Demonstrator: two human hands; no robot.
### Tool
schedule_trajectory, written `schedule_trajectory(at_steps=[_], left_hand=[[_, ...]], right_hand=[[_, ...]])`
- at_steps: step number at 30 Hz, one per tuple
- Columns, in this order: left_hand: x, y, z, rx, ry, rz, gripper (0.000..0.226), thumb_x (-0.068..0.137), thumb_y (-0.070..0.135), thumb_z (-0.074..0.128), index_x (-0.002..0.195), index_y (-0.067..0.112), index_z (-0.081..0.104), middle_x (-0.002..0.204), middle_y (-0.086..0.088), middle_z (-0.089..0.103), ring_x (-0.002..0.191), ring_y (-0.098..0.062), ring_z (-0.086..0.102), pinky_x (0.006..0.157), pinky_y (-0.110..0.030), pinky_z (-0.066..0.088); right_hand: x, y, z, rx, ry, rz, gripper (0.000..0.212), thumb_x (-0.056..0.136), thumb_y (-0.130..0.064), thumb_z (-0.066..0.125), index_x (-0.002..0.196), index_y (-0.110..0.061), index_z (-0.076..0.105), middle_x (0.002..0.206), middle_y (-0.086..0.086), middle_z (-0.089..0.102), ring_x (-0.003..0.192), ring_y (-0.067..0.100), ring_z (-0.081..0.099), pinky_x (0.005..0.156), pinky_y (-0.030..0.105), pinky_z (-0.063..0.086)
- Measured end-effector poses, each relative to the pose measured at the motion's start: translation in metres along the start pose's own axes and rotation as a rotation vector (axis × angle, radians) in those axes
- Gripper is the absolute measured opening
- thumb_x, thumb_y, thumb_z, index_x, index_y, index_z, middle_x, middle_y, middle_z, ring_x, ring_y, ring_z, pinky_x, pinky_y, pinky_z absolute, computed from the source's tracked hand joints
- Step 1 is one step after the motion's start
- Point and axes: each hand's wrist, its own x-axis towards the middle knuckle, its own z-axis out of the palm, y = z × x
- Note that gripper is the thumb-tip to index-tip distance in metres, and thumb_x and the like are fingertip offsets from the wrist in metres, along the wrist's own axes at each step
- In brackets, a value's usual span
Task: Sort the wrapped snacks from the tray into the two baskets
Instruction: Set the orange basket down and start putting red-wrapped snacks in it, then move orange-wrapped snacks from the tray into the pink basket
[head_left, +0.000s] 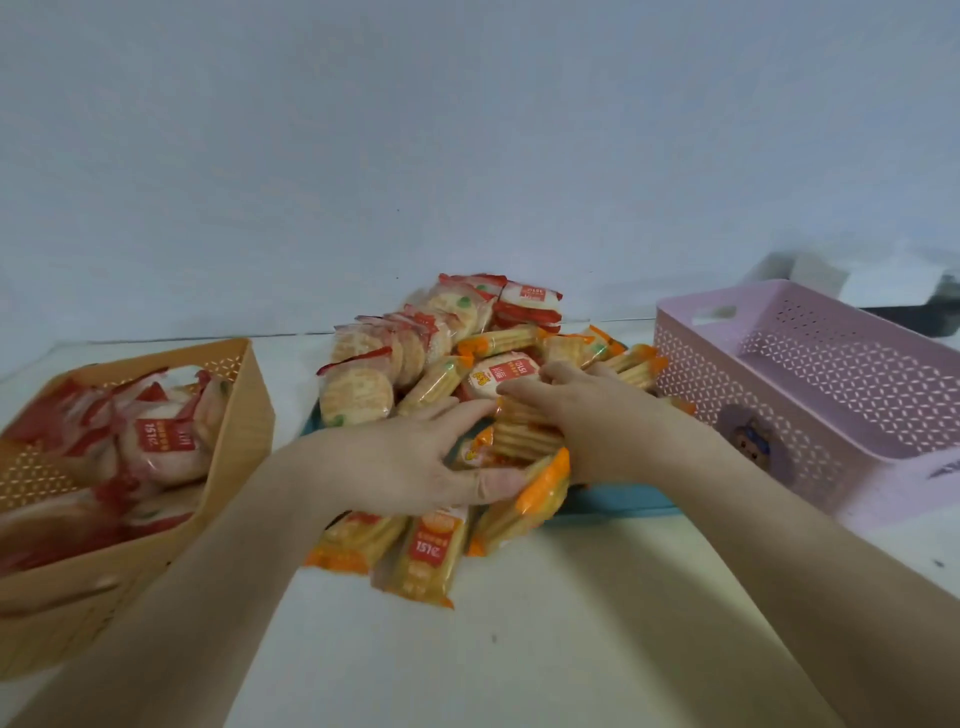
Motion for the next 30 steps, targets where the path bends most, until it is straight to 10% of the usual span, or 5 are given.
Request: schedule_trajectory(at_steps=[8,11,18,24,30], left_hand=[[0.005,-0.002,0.016,0.213,0.192,-0.115,0.107,0.064,0.041,0.075,0.148,0.043,0.009,0.156,0.005,0.019,0.127,-0.021,0.044,0.096,-0.037,0.047],[0.004,-0.002,0.018,0.067,0.344,-0.207,0.083,0.061,0.036,0.075,0.137,0.037,0.041,0.119,0.003,0.056,0.101,-0.017,0.057,0.076,-0.029,0.050],[-0.003,0.033,-0.004,-0.565,0.845,-0.098,0.033,0.065,0.029,0.077,0.096,0.030,0.066,0.088,0.010,0.065,0.078,-0.013,0.062,0.070,-0.032,0.052],[0.035,0.097,-0.033,-1.121,0.970,0.144,0.026,0.067,0.024,0.078,0.089,0.022,0.065,0.078,0.000,0.065,0.068,-0.015,0.062,0.068,-0.035,0.053],[0.085,0.191,-0.052,-0.988,1.017,0.294,0.048,0.056,0.049,0.075,0.096,0.028,0.058,0.101,-0.001,0.065,0.091,-0.021,0.067,0.083,-0.044,0.056]], right_hand=[[-0.002,0.011,0.002,0.461,0.219,0.226,0.083,0.076,-0.034,0.070,0.148,-0.024,0.031,0.137,0.002,0.051,0.122,0.022,0.049,0.090,0.029,0.042],[-0.003,0.019,0.009,0.837,0.313,0.300,0.070,0.072,-0.029,0.073,0.136,-0.021,0.045,0.119,-0.002,0.060,0.109,0.018,0.058,0.082,0.026,0.049],[-0.022,0.032,-0.007,1.566,0.461,0.336,0.047,0.072,-0.012,0.079,0.115,-0.017,0.061,0.104,0.014,0.071,0.082,0.028,0.069,0.077,0.048,0.054],[-0.061,0.061,-0.070,0.856,1.000,0.311,0.058,0.071,-0.023,0.073,0.125,-0.027,0.052,0.100,-0.005,0.064,0.091,0.019,0.063,0.081,0.039,0.053],[-0.091,0.120,-0.076,0.560,0.888,0.511,0.080,0.076,-0.030,0.072,0.145,-0.029,0.031,0.119,0.013,0.056,0.105,0.028,0.055,0.079,0.027,0.036]])
